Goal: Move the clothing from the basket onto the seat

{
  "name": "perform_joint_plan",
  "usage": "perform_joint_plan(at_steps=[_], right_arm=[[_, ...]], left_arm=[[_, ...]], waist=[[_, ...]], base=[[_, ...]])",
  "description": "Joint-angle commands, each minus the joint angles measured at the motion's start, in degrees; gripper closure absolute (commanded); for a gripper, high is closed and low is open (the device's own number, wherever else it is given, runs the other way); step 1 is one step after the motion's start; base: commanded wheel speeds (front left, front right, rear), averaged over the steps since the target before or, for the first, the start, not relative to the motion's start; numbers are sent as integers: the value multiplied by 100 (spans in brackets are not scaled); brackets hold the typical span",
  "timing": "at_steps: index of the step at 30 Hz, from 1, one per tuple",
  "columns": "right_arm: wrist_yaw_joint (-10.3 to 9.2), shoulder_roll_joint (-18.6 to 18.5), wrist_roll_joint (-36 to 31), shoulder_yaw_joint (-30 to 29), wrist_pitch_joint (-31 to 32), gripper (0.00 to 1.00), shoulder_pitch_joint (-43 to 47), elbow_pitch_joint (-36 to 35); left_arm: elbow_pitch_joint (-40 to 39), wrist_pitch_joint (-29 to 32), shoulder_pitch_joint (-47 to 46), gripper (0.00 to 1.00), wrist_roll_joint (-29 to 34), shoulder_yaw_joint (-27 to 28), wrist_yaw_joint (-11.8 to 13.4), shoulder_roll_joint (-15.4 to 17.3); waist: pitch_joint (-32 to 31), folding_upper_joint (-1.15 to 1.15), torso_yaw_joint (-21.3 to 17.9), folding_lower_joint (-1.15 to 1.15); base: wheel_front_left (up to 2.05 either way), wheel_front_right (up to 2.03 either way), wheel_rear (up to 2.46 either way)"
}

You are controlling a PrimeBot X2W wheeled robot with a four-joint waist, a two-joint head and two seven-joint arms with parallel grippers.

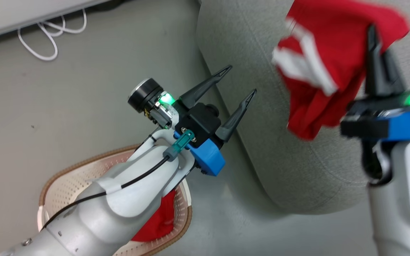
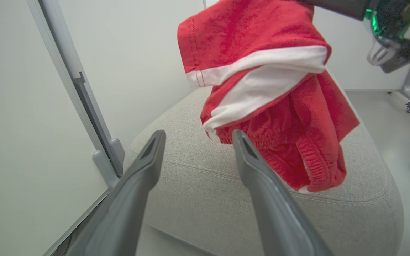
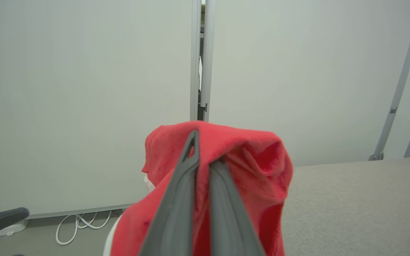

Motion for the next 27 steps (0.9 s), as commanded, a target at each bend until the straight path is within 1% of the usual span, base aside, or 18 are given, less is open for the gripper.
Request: perform_joint_plan(at_steps=[1,6,10,13,17,20,23,25,27], right_arm=[[3,-61,12,-157,-5,100,-319,-110],[3,-324,-67,-774,-5,100,-1196,-438],[3,-735,-75,-1414,-5,100,-1882,-645],[3,-1093,-11,-1786,-5,100,-2295,-647],[3,-1746,57,-2231,-5,100,-2641,-279],[3,-2063,165,-2512,-5,100,-2773,69],[3,-2239,235,-2561,-5,100,-2758,465],[3,-2236,238,-2521,-5,100,-2691,773],[2,-2140,227,-2463,-5,100,-2644,1030]], left_arm=[[-52,30,-173,0,83,-32,19,23],[-216,150,-524,0,237,-89,-43,45],[-380,246,-831,0,360,-99,-31,61],[-486,276,-1007,0,453,-98,-7,121],[-611,341,-1166,0,524,-117,6,179],[-693,389,-1235,0,565,-124,27,251],[-757,429,-1313,0,593,-149,14,327],[-798,455,-1334,0,620,-163,18,363],[-836,465,-1339,0,638,-185,33,388]], waist=[[341,0,118,0],[958,0,332,0],[1472,0,498,0],[1770,0,554,0],[2120,0,603,0],[2332,0,602,0],[2498,0,599,0],[2581,0,597,0],[2646,0,593,0]], base=[[0,0,0],[0,0,0],[0,0,0],[0,0,0],[0,0,0],[0,0,0],[0,0,0],[0,0,0],[0,0,0]])
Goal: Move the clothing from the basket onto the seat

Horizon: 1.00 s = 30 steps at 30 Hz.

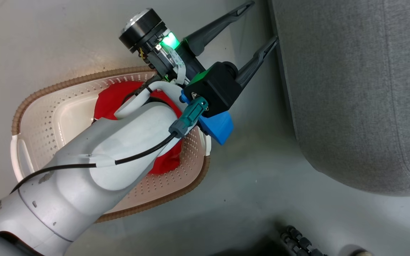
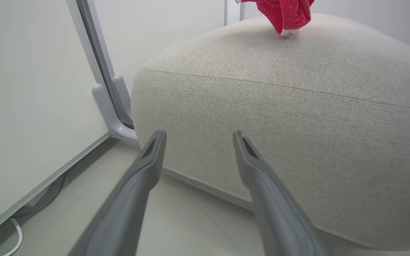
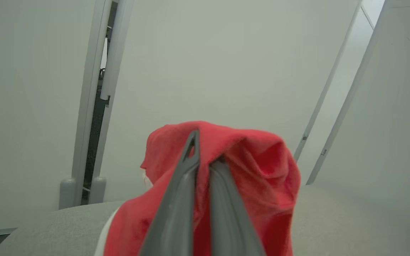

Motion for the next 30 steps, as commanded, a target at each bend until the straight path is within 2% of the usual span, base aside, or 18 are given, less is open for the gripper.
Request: perform_joint_plan(at_steps=[1,5,13,14,15,16,17,23,30], right_arm=[[1,132,25,37,-5,100,93,226],[1,345,91,113,-5,100,242,764],[2,582,137,230,-4,100,504,1247],[1,608,159,241,-4,92,540,1270],[2,636,184,265,-4,57,584,1281],[1,656,208,243,-4,42,612,1246],[2,663,229,233,-4,0,676,1218],[1,769,167,279,-5,0,1276,882],[1,1149,-1,400,-4,0,2134,127]], left_arm=[[-59,20,-95,0,33,-14,40,42],[-103,42,-126,0,23,-38,44,66],[-73,-2,-99,0,-27,-45,68,102],[-63,-6,-75,0,-36,-47,76,110],[-47,-22,-51,0,-52,-48,88,117],[-39,-42,-23,0,-63,-46,101,121],[-28,-52,8,0,-71,-48,111,119],[108,-249,199,0,-180,-24,186,46],[371,-520,770,0,-507,220,397,32]], waist=[[106,0,1,-1],[145,0,17,-1],[91,0,42,-1],[64,0,39,-1],[30,0,34,-1],[-14,0,25,-1],[-65,0,20,-1],[-524,0,26,-1],[-1414,0,-14,-1]], base=[[0,0,0],[0,0,0],[0,0,0],[0,0,0],[0,0,0],[0,0,0],[0,0,0],[0,0,0],[0,0,0]])
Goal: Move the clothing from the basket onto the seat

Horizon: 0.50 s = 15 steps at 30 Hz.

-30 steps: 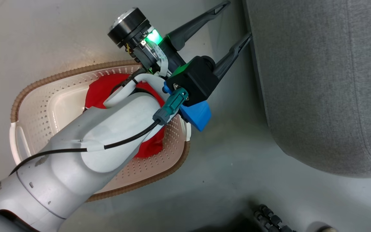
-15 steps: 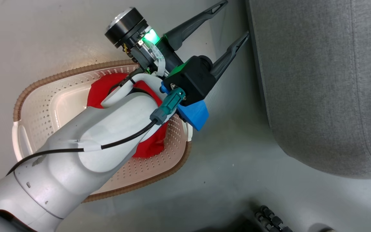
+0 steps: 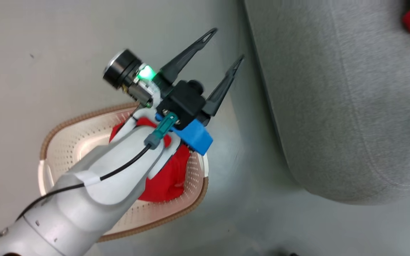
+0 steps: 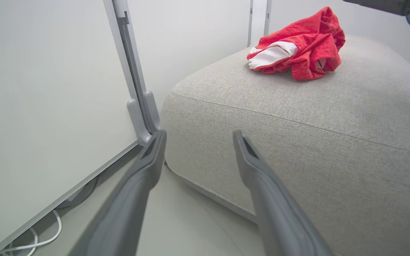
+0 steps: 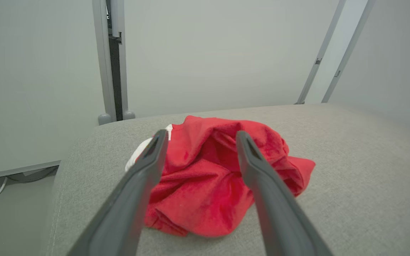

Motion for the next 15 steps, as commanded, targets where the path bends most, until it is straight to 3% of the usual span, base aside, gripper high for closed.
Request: perform_joint_plan(at_steps=[1,7,15], right_arm=[[3,59,-66,80,-5,0,211,-156],[3,317,-121,496,-4,0,908,-772],[3,574,-207,1045,-4,0,1673,-1231]], left_arm=[[46,-57,180,0,-84,82,56,-2],[-35,-97,907,0,-281,584,191,15],[-559,-98,1978,0,31,1539,243,9]], waist=[[-517,0,-5,0],[-1314,0,132,0],[-2135,0,509,0]], base=[[0,0,0],[0,0,0],[0,0,0]])
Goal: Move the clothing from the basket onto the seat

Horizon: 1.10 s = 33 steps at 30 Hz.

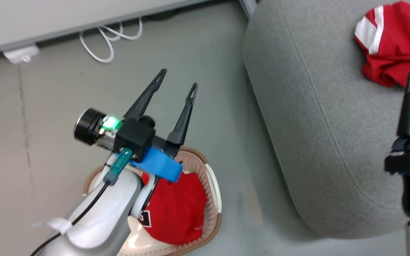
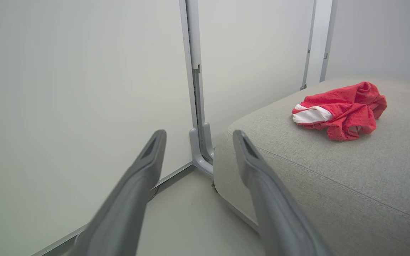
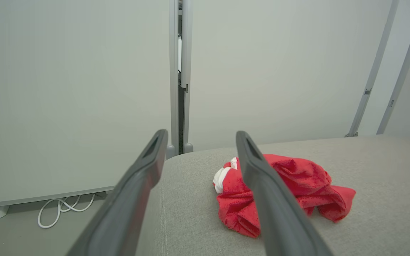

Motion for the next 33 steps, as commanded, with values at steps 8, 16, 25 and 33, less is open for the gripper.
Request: perform_joint_plan(at_steps=[8,16,25,33], right_arm=[[3,215,-46,582,-3,0,766,-311],[3,354,-109,802,-3,0,1255,-375],[3,503,-257,944,-3,0,1651,-323],[3,567,-289,1017,-3,0,1948,-197]], left_arm=[[-402,-27,1129,0,447,1082,-100,-205],[-598,-23,1928,0,764,2071,-289,-524],[-581,-23,2616,0,1088,2872,-623,-787],[-589,-23,2968,0,1322,3299,-868,-1024]], waist=[[-1046,0,642,1],[-1463,0,1035,1],[-1714,0,1291,1],[-1885,0,1492,1]], base=[[0,0,0],[0,0,0],[0,0,0],[0,0,0]])
